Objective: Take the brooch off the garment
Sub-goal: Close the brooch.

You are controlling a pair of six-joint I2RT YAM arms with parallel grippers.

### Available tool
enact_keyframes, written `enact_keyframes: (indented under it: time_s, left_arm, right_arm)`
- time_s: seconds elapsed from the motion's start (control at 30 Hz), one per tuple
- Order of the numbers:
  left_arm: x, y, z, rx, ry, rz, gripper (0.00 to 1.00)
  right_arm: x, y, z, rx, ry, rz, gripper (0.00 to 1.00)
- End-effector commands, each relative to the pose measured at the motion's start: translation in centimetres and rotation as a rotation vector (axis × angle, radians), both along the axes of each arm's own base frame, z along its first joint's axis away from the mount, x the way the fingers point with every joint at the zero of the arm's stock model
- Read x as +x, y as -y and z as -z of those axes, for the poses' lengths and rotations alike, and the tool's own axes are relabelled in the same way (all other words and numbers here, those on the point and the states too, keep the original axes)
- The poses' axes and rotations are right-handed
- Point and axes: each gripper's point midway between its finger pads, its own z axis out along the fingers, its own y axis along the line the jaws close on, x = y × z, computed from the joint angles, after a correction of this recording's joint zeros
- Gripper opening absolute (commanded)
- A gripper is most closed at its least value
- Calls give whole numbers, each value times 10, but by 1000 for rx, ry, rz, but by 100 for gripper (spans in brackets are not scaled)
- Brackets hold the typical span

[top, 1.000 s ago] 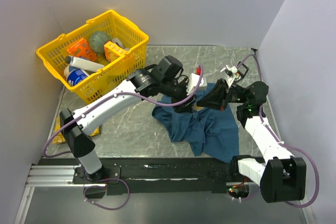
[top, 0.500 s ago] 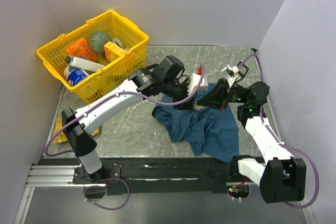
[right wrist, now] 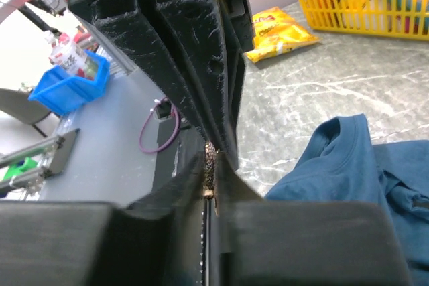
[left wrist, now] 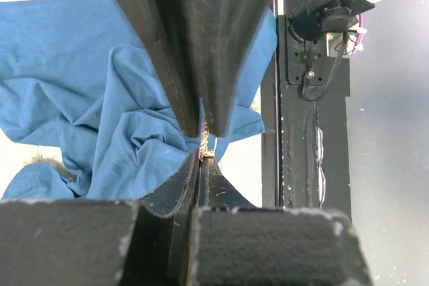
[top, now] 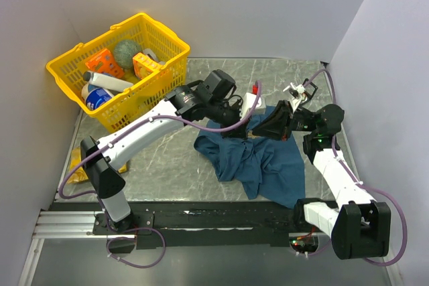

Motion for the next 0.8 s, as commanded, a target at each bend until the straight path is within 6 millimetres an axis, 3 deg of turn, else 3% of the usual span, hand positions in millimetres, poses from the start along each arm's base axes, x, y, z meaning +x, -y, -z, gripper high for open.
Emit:
enact_keyframes:
  time_s: [0.0,0.07,0.33,0.57,0.7,0.77]
  left_arm:
    - [0,7,-27,-84,55,17,1]
    - [1,6,-27,-85,60,10,1]
    - [5,-4,-40,-126,62,-18,1]
    - [11,-14,-49,-167,64,-54,1]
    - [6,-17,-57,-195,55,-39,1]
    - [2,-17,-60,-205,47,-21,1]
  right_arm:
    - [-11,6,-5,-33,59,-57,31]
    - [-9,8,-7,-37,73,-56,41]
    - [-10,19,-17,-50,108,-16,49]
    - [-25,20,-14,-79,247,-45,46]
    - [-28,19,-8,-70,348,-47,44]
    - [-26,16,-14,-57,381,-20,43]
